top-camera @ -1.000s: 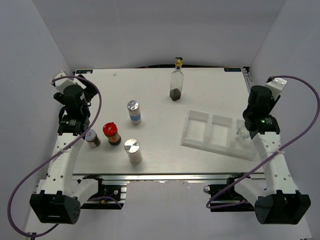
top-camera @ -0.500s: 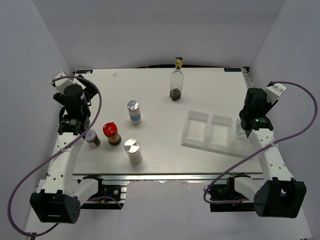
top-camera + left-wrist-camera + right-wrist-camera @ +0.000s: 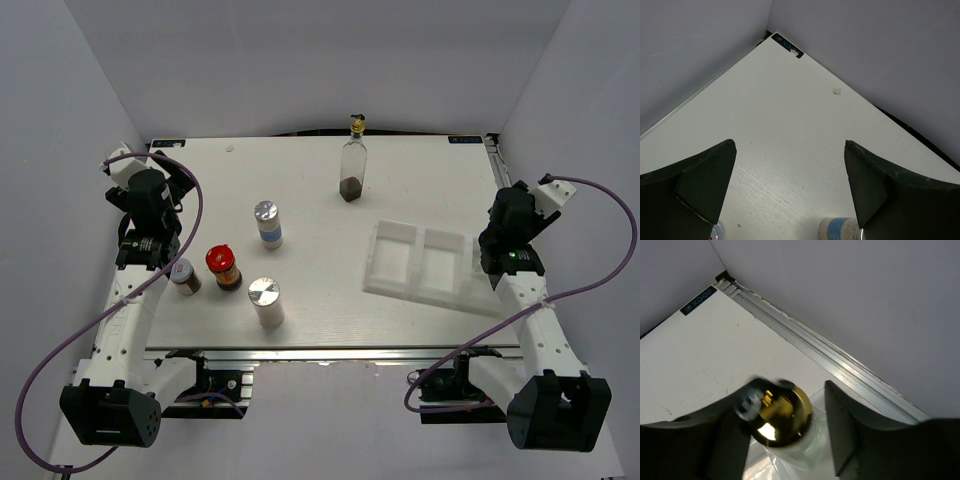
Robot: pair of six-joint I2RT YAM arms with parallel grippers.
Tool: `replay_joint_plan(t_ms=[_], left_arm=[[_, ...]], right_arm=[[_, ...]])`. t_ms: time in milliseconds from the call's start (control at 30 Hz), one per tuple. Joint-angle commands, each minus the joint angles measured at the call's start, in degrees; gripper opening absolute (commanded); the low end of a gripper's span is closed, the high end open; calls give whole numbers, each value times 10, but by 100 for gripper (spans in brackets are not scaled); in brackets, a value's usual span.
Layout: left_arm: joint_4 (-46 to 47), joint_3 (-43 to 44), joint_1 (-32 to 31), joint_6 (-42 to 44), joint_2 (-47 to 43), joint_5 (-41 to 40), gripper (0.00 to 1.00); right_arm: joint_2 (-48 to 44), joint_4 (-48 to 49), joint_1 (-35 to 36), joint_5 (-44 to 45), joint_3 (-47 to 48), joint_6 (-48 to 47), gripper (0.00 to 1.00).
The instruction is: Organize the condiment bottles
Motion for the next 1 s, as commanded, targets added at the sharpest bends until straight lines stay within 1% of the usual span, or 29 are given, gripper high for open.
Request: replay_joint_plan(t_ms=[0, 33, 67, 100, 233, 267, 367, 400, 467, 500, 600, 667, 800, 833, 900, 933, 967], left_arm=[[-3, 3, 2, 3, -12, -4, 98], [-4, 2, 2, 2, -13, -3, 98], [-3, 2, 2, 2, -13, -2, 98], [-2, 3, 3, 2, -14, -2, 98], [-3, 5, 2, 2, -15, 2, 98], [-4, 5, 2, 2, -16, 3, 98], [-3, 4, 2, 2, -17, 3, 98], [-3, 4, 3, 2, -17, 3, 98], [-3, 3, 3, 2, -16, 3, 98], [-2, 4, 2, 3, -16, 3, 98], [-2, 4, 3, 4, -15, 3, 98], [-2, 4, 3, 4, -13, 4, 98], [4, 2, 2, 1, -10, 15, 98], [5, 1, 2, 0, -7, 23, 98], [6, 3, 2, -1, -3, 33, 98], [7, 3, 2, -3, 0, 39, 98], [7, 6, 2, -8, 6, 39, 98]], right_arm=[[-17, 17, -1, -19, 15, 10, 64], [-18, -6, 0, -21, 20, 10, 77], [-19, -15, -1, -22, 24, 10, 85], [-21, -23, 0, -28, 28, 9, 89], [-19, -75, -1, -44, 76, 10, 90], [-18, -106, -1, -45, 86, 13, 89], [-11, -157, -1, -51, 135, 16, 89], [-5, -198, -1, -57, 147, 20, 89], [-1, -237, -1, -64, 183, 24, 89], [0, -275, -1, -63, 194, 28, 89], [-1, -334, -1, -52, 237, 38, 89], [-8, -366, -1, -57, 253, 27, 89], [-8, -383, 0, -156, 306, -51, 89], [-7, -373, 0, -157, 325, -66, 89], [1, -351, 10, -267, 338, -101, 89], [6, -336, 13, -294, 348, -114, 89], [24, -311, 28, -346, 358, -141, 89]])
